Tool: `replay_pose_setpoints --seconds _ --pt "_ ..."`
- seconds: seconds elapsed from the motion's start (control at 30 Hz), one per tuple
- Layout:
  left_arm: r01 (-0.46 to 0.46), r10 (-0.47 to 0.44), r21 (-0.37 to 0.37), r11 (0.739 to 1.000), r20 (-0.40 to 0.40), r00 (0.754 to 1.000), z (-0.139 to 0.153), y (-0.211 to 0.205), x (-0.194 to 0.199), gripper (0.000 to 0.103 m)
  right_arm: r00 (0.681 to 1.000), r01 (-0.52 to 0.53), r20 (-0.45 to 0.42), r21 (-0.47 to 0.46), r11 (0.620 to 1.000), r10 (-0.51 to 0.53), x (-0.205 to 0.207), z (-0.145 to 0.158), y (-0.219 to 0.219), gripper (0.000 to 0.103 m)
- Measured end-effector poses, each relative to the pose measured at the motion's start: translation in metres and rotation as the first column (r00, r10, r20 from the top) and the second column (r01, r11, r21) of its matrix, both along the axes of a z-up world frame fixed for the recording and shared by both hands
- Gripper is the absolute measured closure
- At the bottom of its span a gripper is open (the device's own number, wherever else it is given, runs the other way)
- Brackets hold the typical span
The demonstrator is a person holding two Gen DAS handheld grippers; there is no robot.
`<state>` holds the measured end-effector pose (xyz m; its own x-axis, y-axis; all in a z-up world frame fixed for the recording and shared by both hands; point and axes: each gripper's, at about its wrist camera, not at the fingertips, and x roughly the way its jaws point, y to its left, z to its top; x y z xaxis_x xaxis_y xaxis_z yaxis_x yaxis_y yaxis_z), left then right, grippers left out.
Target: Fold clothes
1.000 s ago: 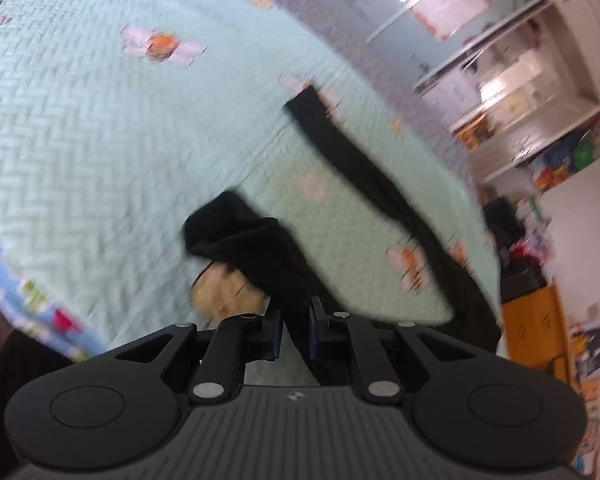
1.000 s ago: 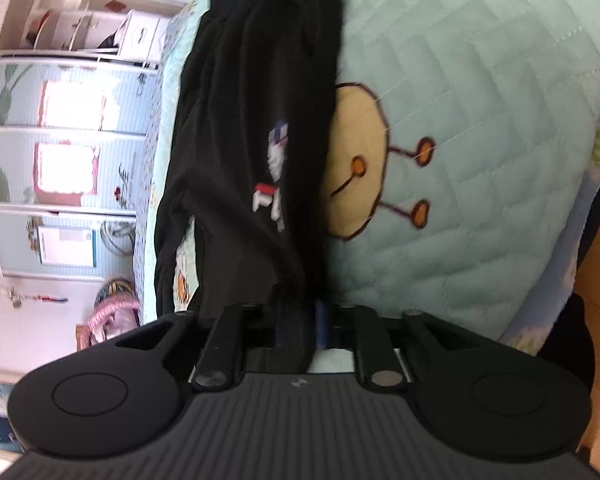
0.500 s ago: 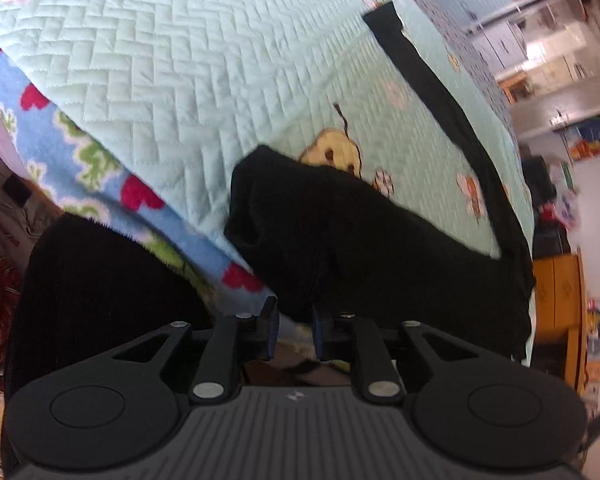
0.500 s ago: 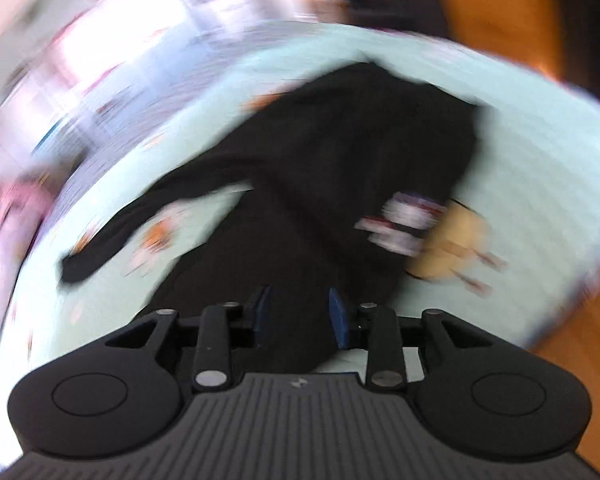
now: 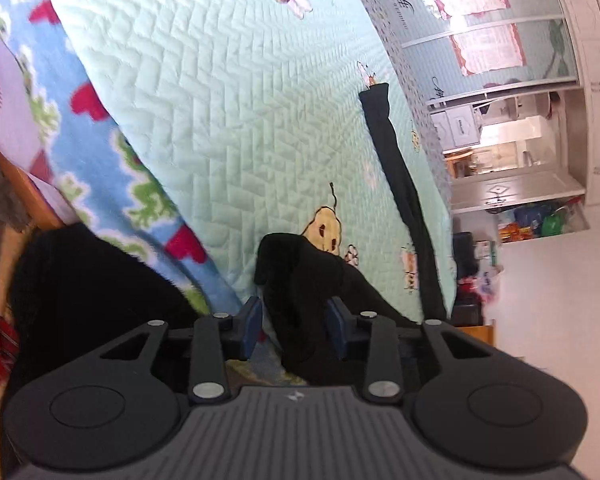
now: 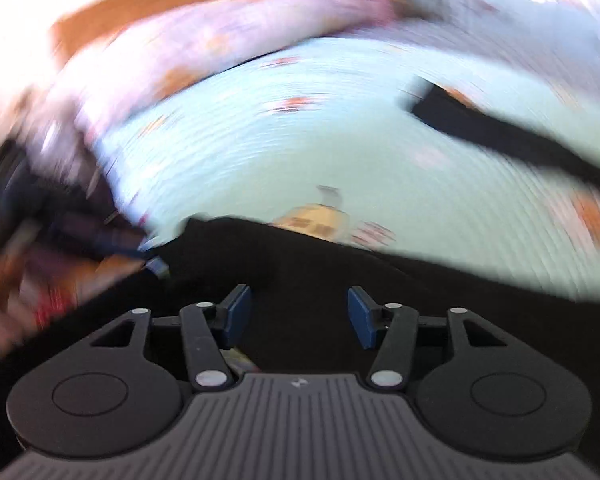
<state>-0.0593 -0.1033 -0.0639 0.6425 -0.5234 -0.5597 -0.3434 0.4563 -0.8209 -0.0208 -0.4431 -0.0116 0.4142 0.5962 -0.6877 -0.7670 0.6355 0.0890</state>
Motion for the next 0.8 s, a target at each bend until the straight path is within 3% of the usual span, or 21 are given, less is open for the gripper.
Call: replay_pose_setpoints --seconds 0.1,0.2,0.33,0.47,0.53,0.57,0.7,0.73,0.8 --pt "0.006 -0.007 -0.089 0.996 -0.006 1.0 -0.011 -0.002 0.012 0.066 0.977 -0.168 0.116 -0.108 0.98 0.181 -0.031 -0.004 0.049 0.023" --pt "-0.015 0.015 -0.147 0.989 -0.002 1.0 -0.015 -0.001 0.016 0.06 0.931 -0.248 0.216 -0.217 0.944 0.294 -0.052 -0.017 0.086 0.021" --pt "-0.046 0.046 -0.235 0.971 -0.004 0.999 -0.02 0.005 0.015 0.059 0.856 -0.211 0.37 -0.387 0.898 0.361 -0.066 -0.041 0.114 0.022" --pt "-0.052 0.054 -0.317 0.947 0.0 0.999 -0.023 0.007 0.018 0.057 0.838 -0.152 0.418 -0.44 0.885 0.351 -0.056 -0.054 0.121 0.026" --pt "-0.051 0.057 -0.355 0.934 0.006 0.998 -0.022 0.007 0.02 0.057 0.825 -0.117 0.454 -0.446 0.887 0.337 -0.05 -0.055 0.123 0.034" --pt "-0.05 0.061 -0.369 0.928 0.017 0.998 -0.02 0.007 0.022 0.057 0.823 -0.103 0.465 -0.441 0.891 0.326 -0.047 -0.054 0.124 0.037" --pt "-0.03 0.072 -0.392 0.919 0.092 0.993 -0.006 0.009 0.027 0.053 0.863 -0.059 0.441 -0.398 0.916 0.247 -0.034 -0.044 0.119 0.074" --pt "-0.023 0.072 -0.389 0.921 0.113 0.991 -0.003 0.01 0.028 0.053 0.88 -0.05 0.421 -0.38 0.924 0.22 -0.029 -0.041 0.116 0.079" --pt "-0.03 0.09 -0.384 0.923 0.138 0.986 0.0 0.016 0.027 0.052 0.923 -0.02 0.358 -0.313 0.95 0.138 -0.017 -0.029 0.106 0.08"
